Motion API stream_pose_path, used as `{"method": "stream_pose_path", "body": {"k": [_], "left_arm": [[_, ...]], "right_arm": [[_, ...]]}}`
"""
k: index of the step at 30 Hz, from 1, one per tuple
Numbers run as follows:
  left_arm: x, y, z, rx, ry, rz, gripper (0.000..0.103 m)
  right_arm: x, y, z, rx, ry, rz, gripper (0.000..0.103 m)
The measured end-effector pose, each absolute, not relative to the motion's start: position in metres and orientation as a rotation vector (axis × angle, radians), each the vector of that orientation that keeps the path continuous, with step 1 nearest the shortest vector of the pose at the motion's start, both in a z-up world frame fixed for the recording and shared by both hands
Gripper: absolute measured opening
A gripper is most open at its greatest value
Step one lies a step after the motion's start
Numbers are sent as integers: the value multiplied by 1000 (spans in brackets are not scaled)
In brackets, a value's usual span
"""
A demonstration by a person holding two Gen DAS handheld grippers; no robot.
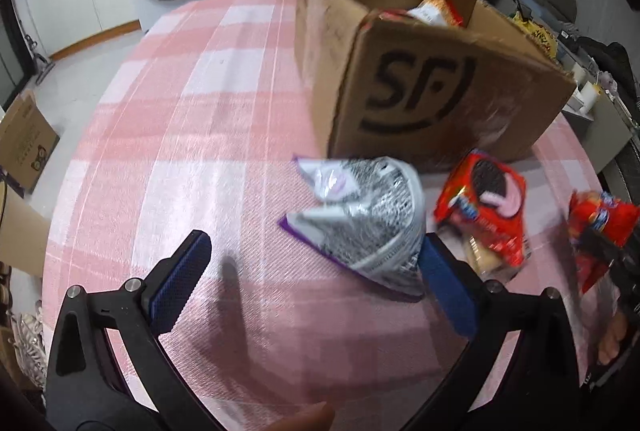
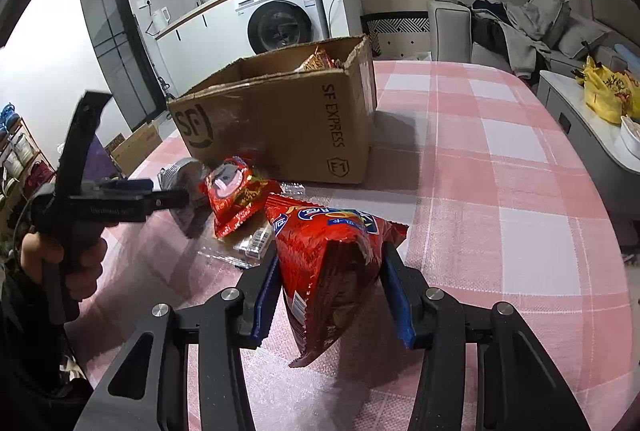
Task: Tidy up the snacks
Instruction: 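Grasp the red chip bag with right gripper while left grasps silver-purple packet, then carry both held packets into the cardboard box and open both grippers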
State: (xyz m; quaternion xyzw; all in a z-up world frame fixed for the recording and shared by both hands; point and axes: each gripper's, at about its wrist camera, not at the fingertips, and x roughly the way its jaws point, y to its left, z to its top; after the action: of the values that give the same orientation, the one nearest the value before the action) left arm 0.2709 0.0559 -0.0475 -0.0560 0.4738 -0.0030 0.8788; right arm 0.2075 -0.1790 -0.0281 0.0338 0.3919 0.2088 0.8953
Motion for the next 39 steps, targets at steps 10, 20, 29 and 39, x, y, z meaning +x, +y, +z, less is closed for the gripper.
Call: {"method": "stream_pose_path", "body": {"k": [10, 20, 29, 39], "left_arm": [[285, 54, -55, -173, 1007, -93, 58], [246, 55, -40, -175, 915, -121, 42], [210, 61, 12, -189, 780, -130, 42], [206, 58, 72, -167, 660, -133, 43]], "right_arm": [[213, -177, -22, 66, 802, 437, 48], [214, -175, -22, 76, 798, 441, 48], [216, -165, 10, 65, 721, 467, 48], [238, -156, 54, 66, 653, 479, 48]]}}
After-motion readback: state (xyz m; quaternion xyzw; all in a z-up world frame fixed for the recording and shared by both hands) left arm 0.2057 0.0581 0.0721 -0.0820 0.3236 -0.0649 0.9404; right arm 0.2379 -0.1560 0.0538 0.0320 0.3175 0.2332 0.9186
